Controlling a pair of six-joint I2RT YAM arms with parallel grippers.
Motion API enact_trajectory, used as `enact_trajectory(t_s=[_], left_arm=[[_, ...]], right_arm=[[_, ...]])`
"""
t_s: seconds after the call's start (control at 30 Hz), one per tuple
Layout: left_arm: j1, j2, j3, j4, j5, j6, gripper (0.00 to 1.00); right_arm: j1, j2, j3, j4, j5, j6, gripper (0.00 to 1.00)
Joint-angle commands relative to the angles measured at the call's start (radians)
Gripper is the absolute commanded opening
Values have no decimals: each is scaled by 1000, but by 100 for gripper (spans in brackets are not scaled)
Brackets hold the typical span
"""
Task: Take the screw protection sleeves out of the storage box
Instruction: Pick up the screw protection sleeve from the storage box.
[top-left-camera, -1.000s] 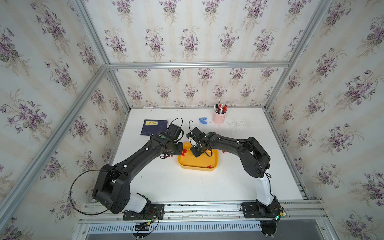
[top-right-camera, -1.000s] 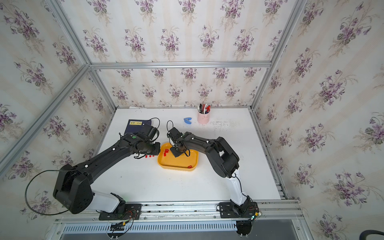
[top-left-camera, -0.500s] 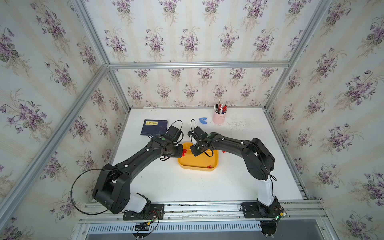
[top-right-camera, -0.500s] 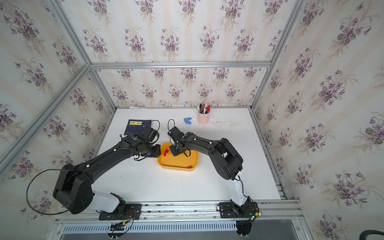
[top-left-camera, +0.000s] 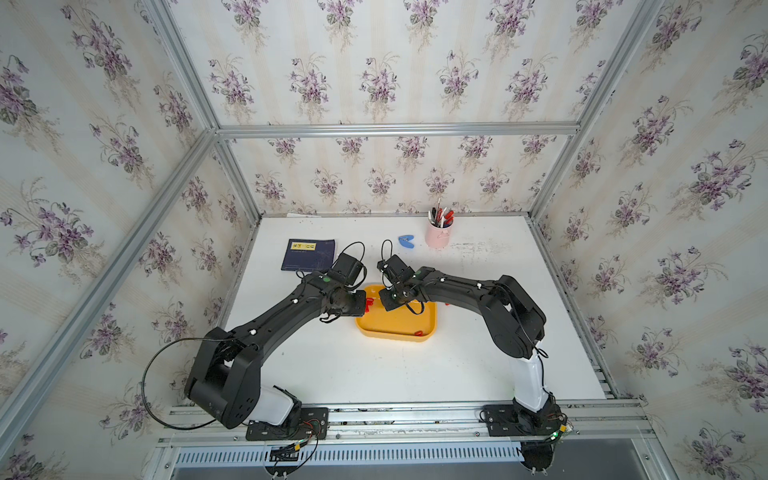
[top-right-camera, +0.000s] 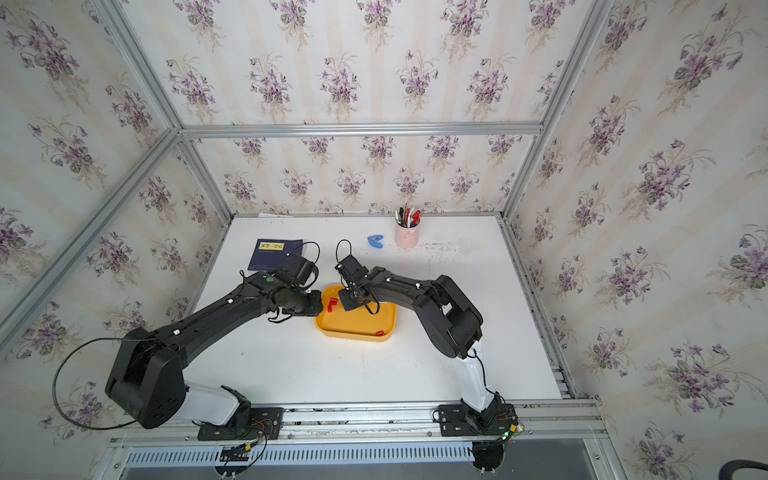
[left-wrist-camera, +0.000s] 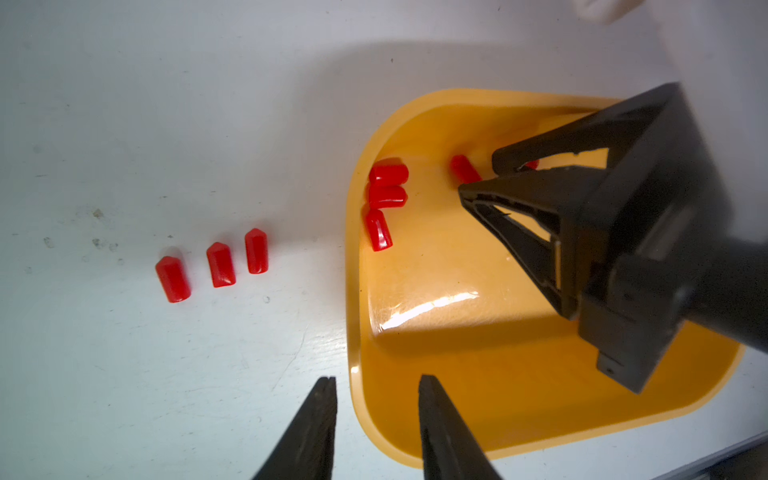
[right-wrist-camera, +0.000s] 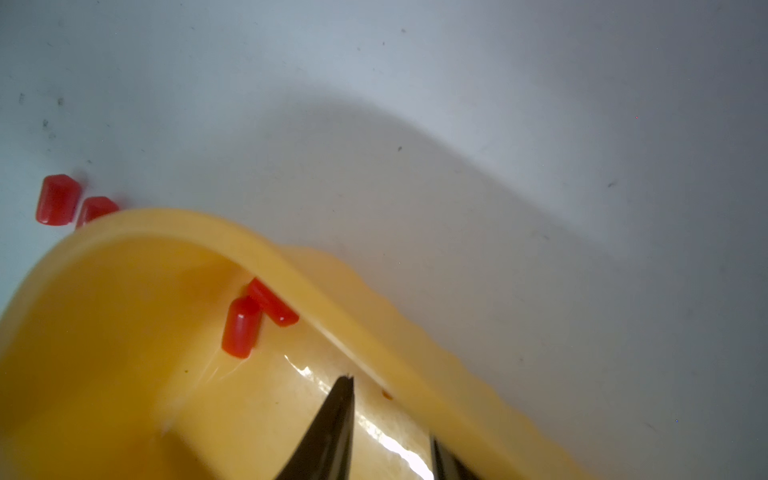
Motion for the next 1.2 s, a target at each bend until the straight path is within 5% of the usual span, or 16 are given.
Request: enact_trajectory(t_s=[0.0,0.8,1.17], left_arm=[[0,8,-3,11,11,13,37],[1,31,-23,19,25,22,34],[1,27,-20,17,16,24,34]], right_arm=[[-1,2,-12,47,27,25,35],[-1,69,6,127,57,60,23],[-1,-8,-36,124,65,59,15]])
